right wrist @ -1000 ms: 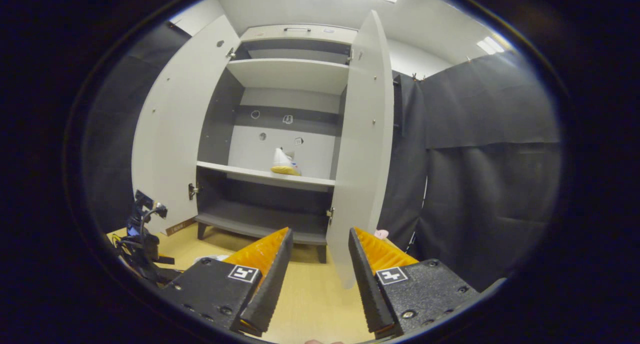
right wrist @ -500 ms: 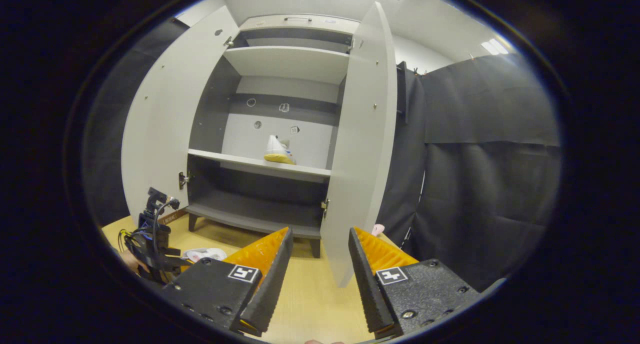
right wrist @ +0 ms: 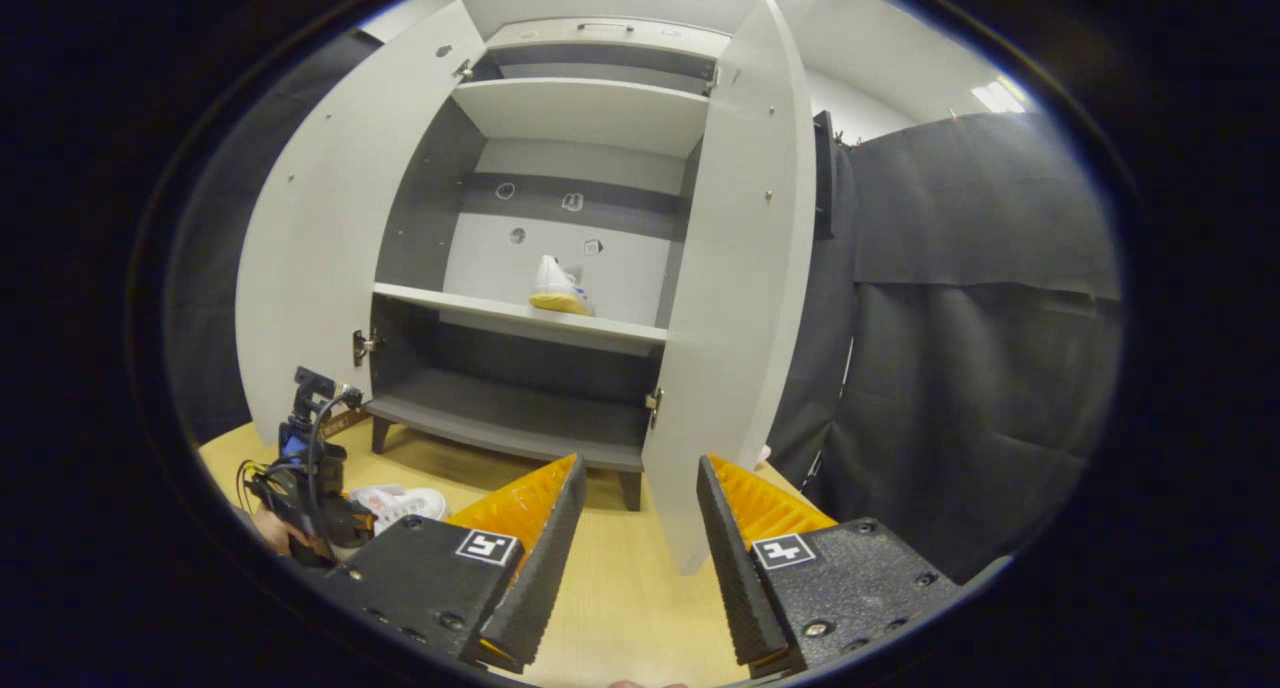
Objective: Grab one shoe with the right hand and put it into the shoe cabinet, grab the other shoe with the left hand and put it into the shoe cabinet; then close the right door with the right hand and the left door with the left hand.
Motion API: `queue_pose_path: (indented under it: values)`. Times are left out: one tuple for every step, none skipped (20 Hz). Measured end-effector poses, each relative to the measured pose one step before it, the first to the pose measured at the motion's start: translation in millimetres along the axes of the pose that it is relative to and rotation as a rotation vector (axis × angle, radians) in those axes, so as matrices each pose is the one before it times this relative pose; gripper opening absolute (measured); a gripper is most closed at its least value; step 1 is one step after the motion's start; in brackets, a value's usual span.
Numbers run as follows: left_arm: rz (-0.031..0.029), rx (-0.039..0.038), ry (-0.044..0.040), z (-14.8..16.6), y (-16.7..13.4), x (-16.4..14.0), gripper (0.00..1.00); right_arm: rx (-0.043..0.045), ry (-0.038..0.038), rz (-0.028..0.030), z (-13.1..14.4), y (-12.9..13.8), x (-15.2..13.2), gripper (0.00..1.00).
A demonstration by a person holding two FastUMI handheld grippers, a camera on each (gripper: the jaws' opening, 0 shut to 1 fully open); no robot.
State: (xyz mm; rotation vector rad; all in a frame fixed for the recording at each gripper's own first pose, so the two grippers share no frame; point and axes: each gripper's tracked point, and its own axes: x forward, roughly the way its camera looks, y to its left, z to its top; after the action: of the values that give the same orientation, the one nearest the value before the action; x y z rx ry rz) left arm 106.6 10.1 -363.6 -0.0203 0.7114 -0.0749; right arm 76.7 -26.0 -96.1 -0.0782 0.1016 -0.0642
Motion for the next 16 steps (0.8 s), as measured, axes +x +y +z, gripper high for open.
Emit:
queue_pose_path:
  values:
    - [0.00035, -0.01160, 0.00576, -1.95, -0.55, -5.03, 0.02, -0.00246, 0.00005, 0.00422, -0.19, 1.92, 0.71, 0.72]
    - [0.01814, 0.00929, -0.01411, 4.22, 1.83, -8.89, 0.01, -0.00229, -0.00211, 0.00486, 0.95, 1.79, 0.51, 0.72]
    - [0.01885, 0.01268, -0.02099, 7.58, 1.80, -11.15, 0.01, -0.00254, -0.00188, 0.00507, 0.68, 1.83, 0.98, 0.72]
    - [0.00196, -0.00004, -0.01667, 8.53, -1.28, -14.20, 0.01, -0.00041, -0.00241, 0.00684, 0.65, 2.49, 1.30, 0.72]
    - [-0.00799, -0.01207, -0.02127, 10.48, -4.39, -15.65, 0.01, 0.00170, -0.00332, 0.00941, 1.22, 3.24, 0.32, 0.72]
    - [-0.00533, -0.01887, -0.02195, 13.88, -4.73, -17.97, 0.01, 0.00133, -0.00132, 0.01144, 0.26, 4.18, 1.03, 0.72]
    - [-0.00349, -0.01079, -0.02418, 14.75, -5.04, -18.05, 0.01, 0.00104, -0.00298, 0.01313, 1.29, 4.00, 1.24, 0.71]
    - [0.00225, -0.00166, -0.03650, 21.15, -3.30, -16.64, 0.01, 0.00032, -0.00347, 0.01625, 0.92, 5.40, 1.38, 0.72]
    - [0.00264, 0.00491, -0.04319, 22.09, -3.28, -13.65, 0.01, -0.00111, -0.00594, 0.01138, 2.02, 4.17, 0.31, 0.71]
    - [-0.00080, 0.01213, -0.04503, 26.86, -4.26, -10.88, 0.01, -0.00271, -0.00741, 0.00951, 1.92, 3.00, -0.44, 0.76]
    - [-0.00489, 0.01777, -0.04734, 28.12, -5.23, -8.45, 0.01, -0.00228, -0.00922, 0.01256, 2.88, 4.33, -0.64, 0.76]
    - [0.00216, 0.01619, -0.04084, 30.05, -2.09, -3.05, 0.01, -0.00295, -0.00750, 0.01109, 1.87, 3.89, 0.06, 0.76]
    - [0.00273, 0.00245, -0.03671, 28.89, -2.50, -0.13, 0.01, -0.00319, -0.00736, 0.01007, 2.09, 3.09, -0.91, 0.76]
    - [-0.00769, -0.01047, -0.04263, 31.27, -3.80, 3.02, 0.00, -0.00271, -0.00515, 0.00740, 1.29, 1.99, -1.49, 0.76]
    - [-0.01622, -0.01830, -0.04381, 30.85, -3.70, 9.07, 0.01, -0.00112, -0.00362, 0.00601, 1.03, 1.33, -1.57, 0.76]
    - [-0.01227, -0.02296, -0.02415, 26.23, -3.09, 14.52, 0.01, 0.00178, -0.00329, 0.00452, 0.97, 1.49, -1.51, 0.72]
